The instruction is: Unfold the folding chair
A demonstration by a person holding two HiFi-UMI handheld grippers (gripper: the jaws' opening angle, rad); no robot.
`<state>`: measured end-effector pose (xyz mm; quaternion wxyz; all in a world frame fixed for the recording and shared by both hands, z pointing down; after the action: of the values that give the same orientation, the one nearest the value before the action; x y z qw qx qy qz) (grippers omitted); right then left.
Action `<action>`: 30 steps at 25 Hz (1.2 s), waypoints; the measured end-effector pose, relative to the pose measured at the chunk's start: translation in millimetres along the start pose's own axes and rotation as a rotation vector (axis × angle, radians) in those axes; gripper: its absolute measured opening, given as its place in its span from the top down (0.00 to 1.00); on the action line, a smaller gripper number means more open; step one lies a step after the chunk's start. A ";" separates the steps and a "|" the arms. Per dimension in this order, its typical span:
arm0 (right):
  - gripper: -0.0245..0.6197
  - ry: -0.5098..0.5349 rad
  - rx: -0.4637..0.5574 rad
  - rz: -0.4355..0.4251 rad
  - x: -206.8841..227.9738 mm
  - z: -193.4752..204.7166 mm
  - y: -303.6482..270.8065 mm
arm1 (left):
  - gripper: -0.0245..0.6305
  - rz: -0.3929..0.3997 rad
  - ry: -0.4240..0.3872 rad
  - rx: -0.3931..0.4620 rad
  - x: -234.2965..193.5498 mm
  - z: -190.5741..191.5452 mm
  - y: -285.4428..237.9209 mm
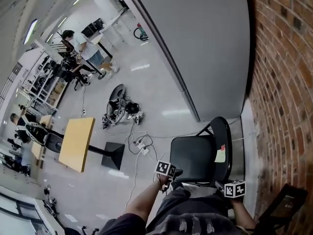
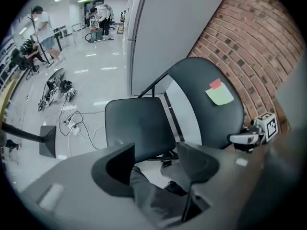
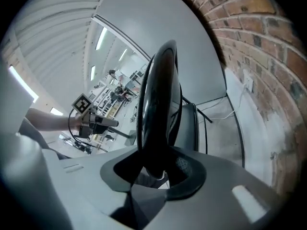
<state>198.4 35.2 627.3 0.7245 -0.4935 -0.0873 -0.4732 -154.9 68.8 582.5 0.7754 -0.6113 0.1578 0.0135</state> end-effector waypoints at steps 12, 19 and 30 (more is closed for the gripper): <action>0.76 0.049 -0.061 0.052 1.7 17.1 -3.1 | 0.53 0.005 0.067 -0.078 -30.1 39.3 -30.3; 0.76 0.018 -0.076 0.152 1.6 -15.7 -15.5 | 0.48 0.023 0.051 -0.159 -95.5 14.6 -81.1; 0.76 -0.080 -0.120 0.291 14.3 -14.8 -7.3 | 0.41 0.098 0.246 -0.359 -223.8 54.9 -212.6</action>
<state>195.4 14.4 633.0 0.7505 -0.5619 -0.0154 -0.3475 -309.5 105.9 852.7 0.6274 -0.7282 0.2758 0.0045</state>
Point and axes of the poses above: the fingertips, and each gripper's own axes: y backward along the fingers, x to its right, z out of its underside, the point moved 10 cm from there along y, backward along the fingers, and after that the axes turned 7 degrees about y, right-handed, at the moved point
